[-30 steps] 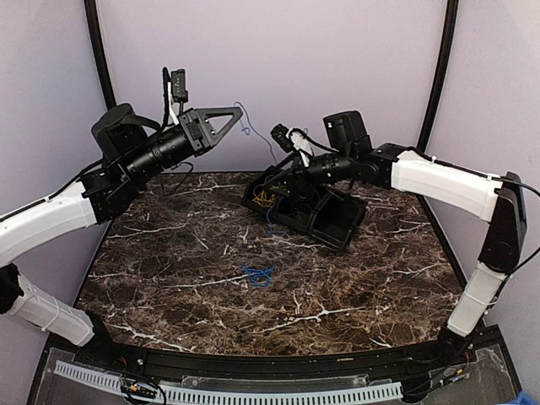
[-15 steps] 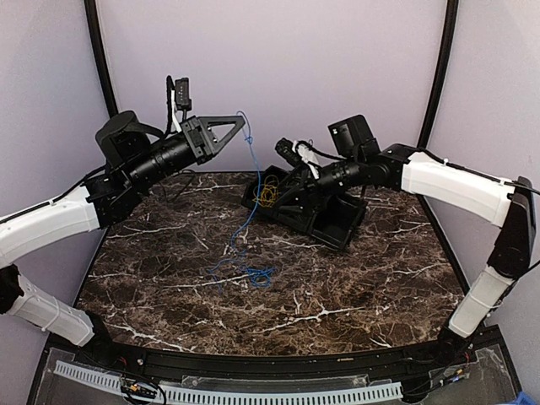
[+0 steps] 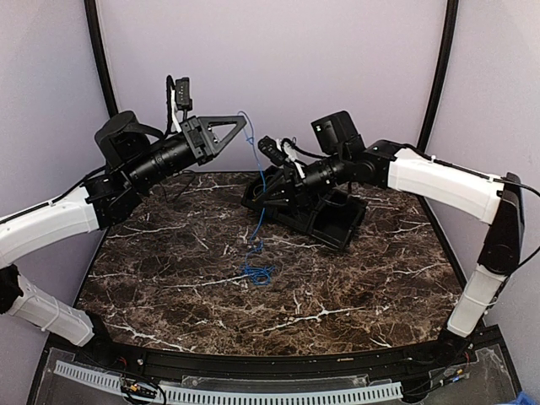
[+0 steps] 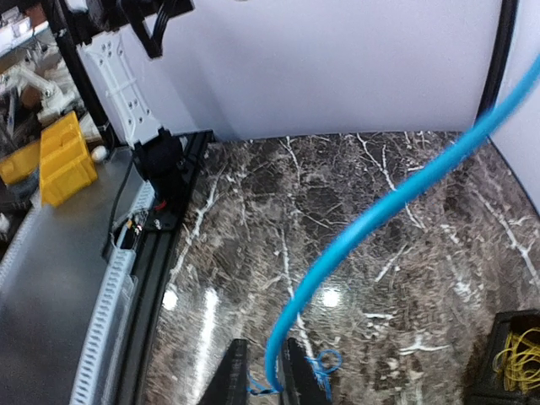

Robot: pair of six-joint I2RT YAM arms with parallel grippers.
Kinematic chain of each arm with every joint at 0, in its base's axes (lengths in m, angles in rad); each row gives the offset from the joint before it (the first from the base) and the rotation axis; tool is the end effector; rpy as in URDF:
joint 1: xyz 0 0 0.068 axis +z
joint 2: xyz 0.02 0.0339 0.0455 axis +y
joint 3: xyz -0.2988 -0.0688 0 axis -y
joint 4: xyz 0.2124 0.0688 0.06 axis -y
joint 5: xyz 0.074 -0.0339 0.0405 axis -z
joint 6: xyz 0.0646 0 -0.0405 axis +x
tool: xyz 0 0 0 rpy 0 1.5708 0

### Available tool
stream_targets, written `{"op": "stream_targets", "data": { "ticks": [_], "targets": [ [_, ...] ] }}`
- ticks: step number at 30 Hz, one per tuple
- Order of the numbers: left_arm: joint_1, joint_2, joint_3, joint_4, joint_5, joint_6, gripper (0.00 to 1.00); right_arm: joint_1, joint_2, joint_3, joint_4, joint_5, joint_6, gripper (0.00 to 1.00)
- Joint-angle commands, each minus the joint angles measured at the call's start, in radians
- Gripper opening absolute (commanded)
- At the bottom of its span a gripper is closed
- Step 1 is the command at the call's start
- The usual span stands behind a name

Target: Untangle the cables

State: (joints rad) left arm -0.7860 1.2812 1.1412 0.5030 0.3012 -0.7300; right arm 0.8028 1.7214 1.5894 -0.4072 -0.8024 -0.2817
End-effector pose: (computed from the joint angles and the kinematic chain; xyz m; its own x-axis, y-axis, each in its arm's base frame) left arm 0.1845 -0.2118 0.4778 -0.3943 -0.5064 -0.7669 0.8169 0.1891 -0.5449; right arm 0.2343 0.3094 0.3794 -0.0845 -0.3656 -0.9269 -0.9911 -0.0652 0.1161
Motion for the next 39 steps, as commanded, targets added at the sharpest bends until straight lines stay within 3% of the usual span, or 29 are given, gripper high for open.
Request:
{"op": "stream_targets", "data": {
  "ticks": [1,5,8,10,16,22,28,34,39],
  "targets": [
    [-0.007,-0.043,-0.002,0.027,-0.002,0.013,0.00,-0.015,-0.035,-0.025,0.034,0.083,0.007,0.00],
    [-0.007,-0.054,-0.004,0.019,-0.014,0.030,0.00,-0.061,-0.083,-0.022,0.033,0.107,0.007,0.00],
    [-0.007,-0.068,-0.020,-0.009,-0.057,0.060,0.30,-0.104,-0.106,0.055,-0.001,0.090,0.000,0.00],
    [-0.007,-0.078,-0.043,-0.027,-0.095,0.072,0.41,-0.130,-0.123,0.098,-0.010,0.081,0.004,0.00],
    [-0.007,-0.138,-0.167,-0.079,-0.257,0.105,0.58,-0.209,-0.156,0.183,-0.048,0.089,-0.007,0.00],
    [-0.007,-0.212,-0.273,-0.166,-0.425,0.172,0.60,-0.311,-0.197,0.162,-0.054,0.088,-0.008,0.00],
    [-0.007,-0.228,-0.337,-0.190,-0.474,0.199,0.60,-0.390,-0.232,0.104,-0.030,0.089,0.015,0.00],
    [-0.007,-0.134,-0.412,-0.077,-0.389,0.259,0.61,-0.421,-0.254,0.095,-0.007,0.027,0.058,0.00],
    [-0.018,0.156,-0.430,0.146,-0.187,0.238,0.62,-0.421,-0.262,0.118,-0.001,0.002,0.093,0.00]
  ]
}}
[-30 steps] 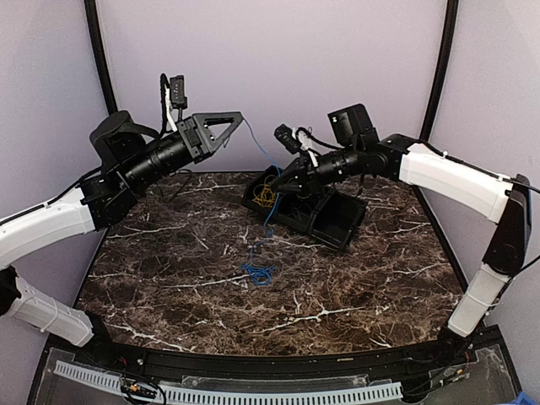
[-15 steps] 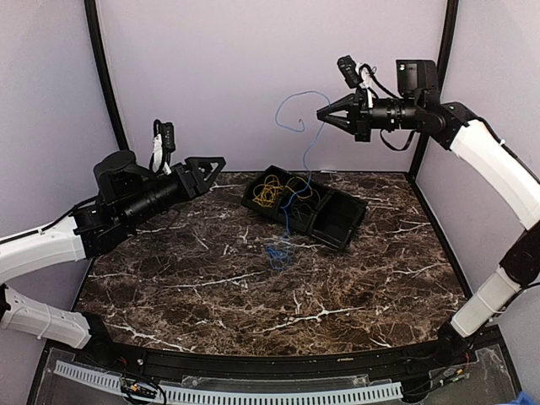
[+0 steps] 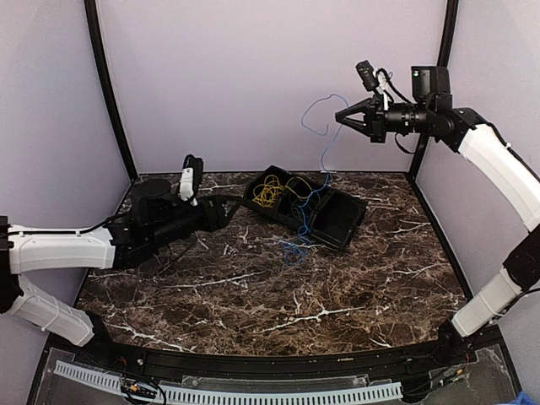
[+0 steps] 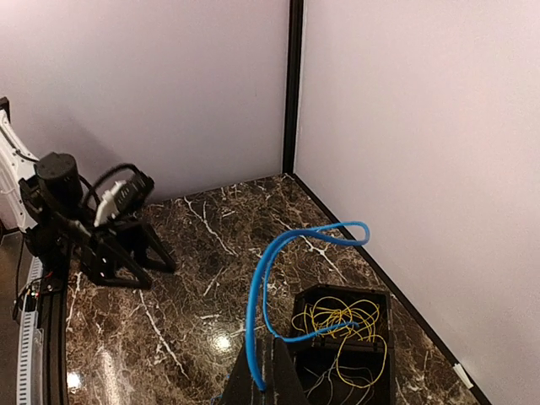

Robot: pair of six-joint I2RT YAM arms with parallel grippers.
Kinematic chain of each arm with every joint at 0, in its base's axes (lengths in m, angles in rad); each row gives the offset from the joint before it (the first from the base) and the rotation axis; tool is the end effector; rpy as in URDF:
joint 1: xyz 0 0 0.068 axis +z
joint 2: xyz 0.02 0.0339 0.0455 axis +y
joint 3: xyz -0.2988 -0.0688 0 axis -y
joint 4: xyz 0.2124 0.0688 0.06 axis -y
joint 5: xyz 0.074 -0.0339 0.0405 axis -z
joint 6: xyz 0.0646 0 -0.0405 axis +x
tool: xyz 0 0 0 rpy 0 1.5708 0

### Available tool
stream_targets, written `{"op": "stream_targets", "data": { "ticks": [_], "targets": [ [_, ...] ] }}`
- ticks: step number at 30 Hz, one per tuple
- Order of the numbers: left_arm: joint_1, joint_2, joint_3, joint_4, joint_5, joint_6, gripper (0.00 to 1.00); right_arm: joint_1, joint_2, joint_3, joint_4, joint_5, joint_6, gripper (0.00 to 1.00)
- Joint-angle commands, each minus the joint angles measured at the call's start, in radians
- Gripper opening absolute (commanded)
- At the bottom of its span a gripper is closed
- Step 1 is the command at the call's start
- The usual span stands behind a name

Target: Untangle the cables

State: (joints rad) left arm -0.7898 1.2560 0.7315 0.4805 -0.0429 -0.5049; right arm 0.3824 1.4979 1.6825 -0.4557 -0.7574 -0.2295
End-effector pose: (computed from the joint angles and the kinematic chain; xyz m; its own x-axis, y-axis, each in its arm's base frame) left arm 0.1989 -0.1968 0.3371 -0.3557 -0.3276 -0.8753 0.5796 0.6573 -0.4816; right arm 0.2734 0.1578 0.4771 -0.0405 -0.1945 -0.9801 -0.9186 0.3932 -0.0400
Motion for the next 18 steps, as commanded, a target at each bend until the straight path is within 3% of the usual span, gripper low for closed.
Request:
{"op": "stream_targets", "data": {
  "ticks": [1,5,12,16,18],
  "targets": [
    [-0.020,0.226,0.007,0.202,0.168,0.013,0.62,0.000,-0.039,0.027,0.051,-0.045,0.046,0.00],
    [-0.073,0.502,0.144,0.230,0.184,0.036,0.64,0.001,-0.043,0.032,0.061,-0.052,0.064,0.00],
    [-0.103,0.750,0.357,0.206,0.110,0.026,0.65,0.001,-0.057,0.028,0.054,-0.046,0.066,0.00],
    [-0.103,0.843,0.433,0.183,0.130,0.031,0.58,0.000,-0.062,0.024,0.049,-0.030,0.059,0.00],
    [-0.103,0.869,0.442,0.187,0.153,0.025,0.47,-0.001,-0.060,0.038,0.042,-0.017,0.051,0.00]
  ]
}}
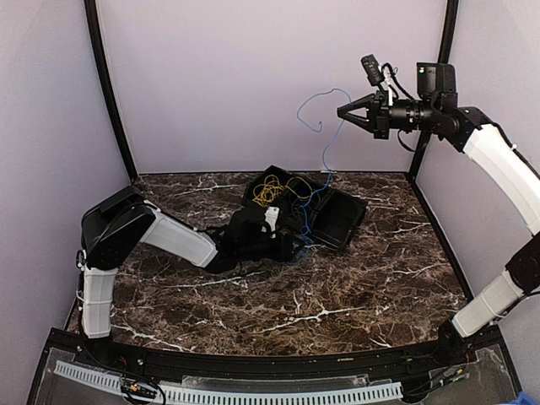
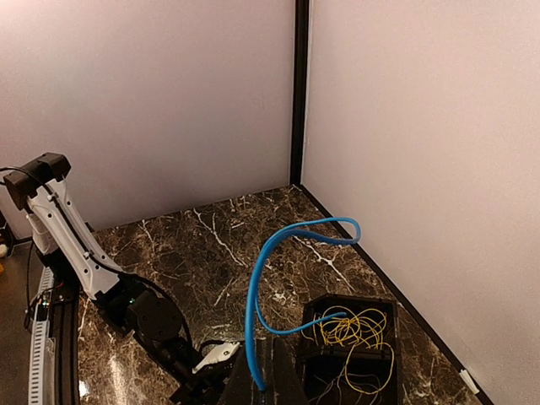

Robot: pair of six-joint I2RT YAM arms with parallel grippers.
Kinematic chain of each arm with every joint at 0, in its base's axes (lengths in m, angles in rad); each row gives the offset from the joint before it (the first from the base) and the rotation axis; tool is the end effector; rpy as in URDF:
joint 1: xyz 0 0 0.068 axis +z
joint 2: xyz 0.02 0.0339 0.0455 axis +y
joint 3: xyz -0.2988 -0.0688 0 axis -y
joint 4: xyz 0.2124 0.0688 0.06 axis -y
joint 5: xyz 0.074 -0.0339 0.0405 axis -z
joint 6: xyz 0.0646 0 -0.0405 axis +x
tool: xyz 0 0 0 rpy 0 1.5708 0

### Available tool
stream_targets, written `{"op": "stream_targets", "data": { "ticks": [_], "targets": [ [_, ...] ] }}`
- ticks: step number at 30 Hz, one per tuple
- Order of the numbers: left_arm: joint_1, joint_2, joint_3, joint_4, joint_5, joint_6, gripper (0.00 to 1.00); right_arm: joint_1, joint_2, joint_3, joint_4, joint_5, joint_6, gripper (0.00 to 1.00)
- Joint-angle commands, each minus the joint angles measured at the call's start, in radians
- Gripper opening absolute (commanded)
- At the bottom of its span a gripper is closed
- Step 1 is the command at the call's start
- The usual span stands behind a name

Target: Untangle the cables

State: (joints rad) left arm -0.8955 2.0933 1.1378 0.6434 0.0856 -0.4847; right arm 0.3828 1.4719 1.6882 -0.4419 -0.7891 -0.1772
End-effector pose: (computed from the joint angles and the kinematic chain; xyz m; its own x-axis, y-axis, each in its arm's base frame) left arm 0.2910 -0.3722 0.1911 -0.5559 -0.0486 -0.8298 0.6437 0.6066 -0.4667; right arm 0.2626 0.1552 0.4883 -0.0448 -0.1519 -0.9874 -0.9272 0.3742 -0.0155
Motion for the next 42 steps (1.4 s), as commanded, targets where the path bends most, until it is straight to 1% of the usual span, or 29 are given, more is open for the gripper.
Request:
{"op": "stream_targets", "data": {
  "ticks": [1,2,5,6,7,8,9,10,12,14,18,22,25,32,42],
  "targets": [
    [0.003,0.041,0.035,0.026,0.037,-0.005,0.45,-0.001,-0.032,0.044,0.021,0.024,-0.005,0.00],
    [0.003,0.044,0.027,0.031,0.043,-0.010,0.40,-0.001,-0.030,0.062,0.015,0.037,-0.010,0.00],
    [0.002,0.042,-0.007,0.052,0.084,-0.070,0.35,-0.017,-0.009,0.163,-0.016,0.089,-0.027,0.00],
    [0.002,0.041,-0.034,0.083,0.098,-0.083,0.29,-0.028,-0.001,0.202,-0.023,0.100,-0.029,0.00],
    [0.001,0.041,-0.047,0.100,0.122,-0.107,0.26,-0.036,0.005,0.239,-0.027,0.109,-0.032,0.00],
    [0.001,0.042,-0.074,0.131,0.128,-0.116,0.19,-0.046,0.012,0.271,-0.031,0.119,-0.035,0.00],
    [0.001,0.042,-0.087,0.145,0.133,-0.131,0.16,-0.053,0.018,0.304,-0.037,0.128,-0.036,0.00],
    [0.001,0.042,-0.110,0.166,0.134,-0.136,0.09,-0.061,0.027,0.329,-0.040,0.137,-0.037,0.00],
    [0.002,0.042,-0.136,0.181,0.133,-0.151,0.04,-0.079,0.036,0.359,-0.037,0.158,-0.032,0.00],
    [0.002,0.042,-0.159,0.204,0.141,-0.161,0.00,-0.097,0.036,0.346,-0.015,0.171,-0.021,0.00],
    [0.001,0.035,-0.186,0.230,0.161,-0.181,0.00,-0.116,0.029,0.252,0.030,0.209,-0.034,0.00],
    [0.001,0.004,-0.220,0.261,0.171,-0.207,0.00,-0.139,0.010,0.114,0.084,0.251,-0.059,0.00],
    [0.001,-0.024,-0.254,0.282,0.168,-0.223,0.00,-0.163,0.001,0.016,0.114,0.242,-0.056,0.00],
    [0.001,-0.076,-0.287,0.288,0.161,-0.235,0.00,-0.192,0.001,-0.148,0.177,0.200,-0.032,0.00],
    [0.001,-0.102,-0.277,0.259,0.161,-0.229,0.00,-0.205,0.051,-0.293,0.240,0.167,-0.031,0.00]
  ]
}}
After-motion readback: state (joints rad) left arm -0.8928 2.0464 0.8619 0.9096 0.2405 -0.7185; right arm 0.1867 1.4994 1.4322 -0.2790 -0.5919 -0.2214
